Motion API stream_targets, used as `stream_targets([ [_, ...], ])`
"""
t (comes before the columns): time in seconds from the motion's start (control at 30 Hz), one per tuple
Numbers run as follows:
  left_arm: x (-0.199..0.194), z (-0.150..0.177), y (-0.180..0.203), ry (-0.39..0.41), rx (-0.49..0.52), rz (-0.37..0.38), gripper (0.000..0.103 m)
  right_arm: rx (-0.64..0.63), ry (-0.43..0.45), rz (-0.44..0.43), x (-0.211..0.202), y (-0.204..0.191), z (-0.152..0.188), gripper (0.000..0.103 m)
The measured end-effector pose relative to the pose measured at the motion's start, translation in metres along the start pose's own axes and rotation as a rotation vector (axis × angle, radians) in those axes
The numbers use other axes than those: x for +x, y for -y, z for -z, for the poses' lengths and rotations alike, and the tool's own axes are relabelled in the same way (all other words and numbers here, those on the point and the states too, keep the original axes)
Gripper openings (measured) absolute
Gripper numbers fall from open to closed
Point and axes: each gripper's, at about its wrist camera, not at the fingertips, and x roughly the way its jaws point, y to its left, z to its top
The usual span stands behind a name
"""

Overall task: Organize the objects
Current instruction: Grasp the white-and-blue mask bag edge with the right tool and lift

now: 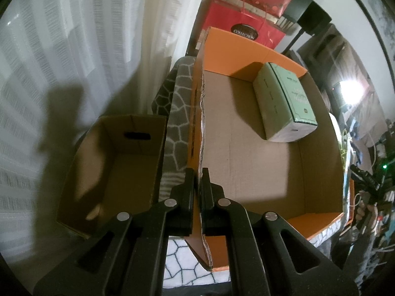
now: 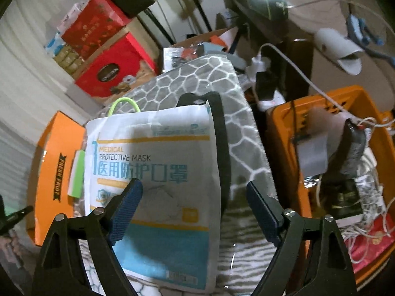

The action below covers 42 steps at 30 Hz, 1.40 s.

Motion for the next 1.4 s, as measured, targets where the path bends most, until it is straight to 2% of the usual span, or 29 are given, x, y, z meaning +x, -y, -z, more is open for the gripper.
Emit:
stream_targets([
  [0.07,0.0,0.0,0.0,0.0,0.0,-0.002,0.004,0.012,-0.016,-0.039,0.002,0.003,0.001,0.064],
  [0.1,0.0,0.001,0.0,0.0,-0.001,-0.002,0.004,0.016,-0.021,-0.061,0.002,0.004,0.002,0.059],
  [0.17,0.0,0.0,0.0,0.0,0.0,-0.002,0.004,0.014,-0.023,-0.08,0.0,0.004,0.003,0.043],
  [0.27,0.0,0.0,0.001,0.0,0.001,-0.002,0.004,0.015,-0.039,-0.135,-0.003,0.003,0.004,0.031],
  [0.43,0.0,0.0,0.0,0.0,0.002,-0.002,0.004,0.006,-0.046,-0.247,-0.01,0.001,0.009,0.031],
  [0.47,0.0,0.0,0.001,0.0,0.001,-0.002,0.004,-0.002,-0.042,-0.236,-0.01,0.0,0.009,0.034],
  [0.53,0.0,0.0,0.0,-0.001,0.001,-0.001,0.004,-0.007,-0.038,-0.221,-0.007,0.002,0.01,0.053],
  [0.63,0.0,0.0,0.001,0.0,-0.002,-0.002,0.004,-0.022,-0.064,-0.263,0.0,-0.001,0.015,0.053],
  [0.73,-0.001,0.001,0.002,0.001,0.0,-0.004,0.004,-0.04,-0.101,-0.262,0.006,-0.007,0.018,0.053],
  [0.8,0.0,0.001,0.002,0.001,-0.001,-0.003,0.004,-0.06,-0.103,-0.247,0.005,-0.014,0.019,0.036],
  [0.83,0.0,0.001,0.002,0.0,-0.001,-0.003,0.004,-0.061,-0.108,-0.261,0.004,-0.016,0.019,0.021],
  [0.87,-0.001,0.001,0.002,0.0,0.0,-0.003,0.004,-0.057,-0.114,-0.286,0.003,-0.018,0.019,0.019],
  [0.93,0.0,0.001,0.002,-0.001,0.0,-0.002,0.004,-0.069,-0.11,-0.325,-0.004,-0.026,0.02,0.018],
  [1.17,-0.001,0.001,0.004,-0.001,0.001,-0.002,0.004,-0.196,-0.141,-0.376,-0.018,-0.072,0.033,0.02],
  [1.23,-0.001,0.001,0.004,-0.001,0.001,-0.001,0.004,-0.23,-0.156,-0.369,-0.016,-0.084,0.037,0.022],
  [1.33,-0.001,0.001,0.005,-0.001,0.0,0.0,0.004,-0.254,-0.18,-0.362,-0.007,-0.098,0.046,0.034],
  [1.4,-0.001,0.001,0.005,-0.001,0.002,0.0,0.004,-0.254,-0.195,-0.367,0.0,-0.105,0.049,0.034],
])
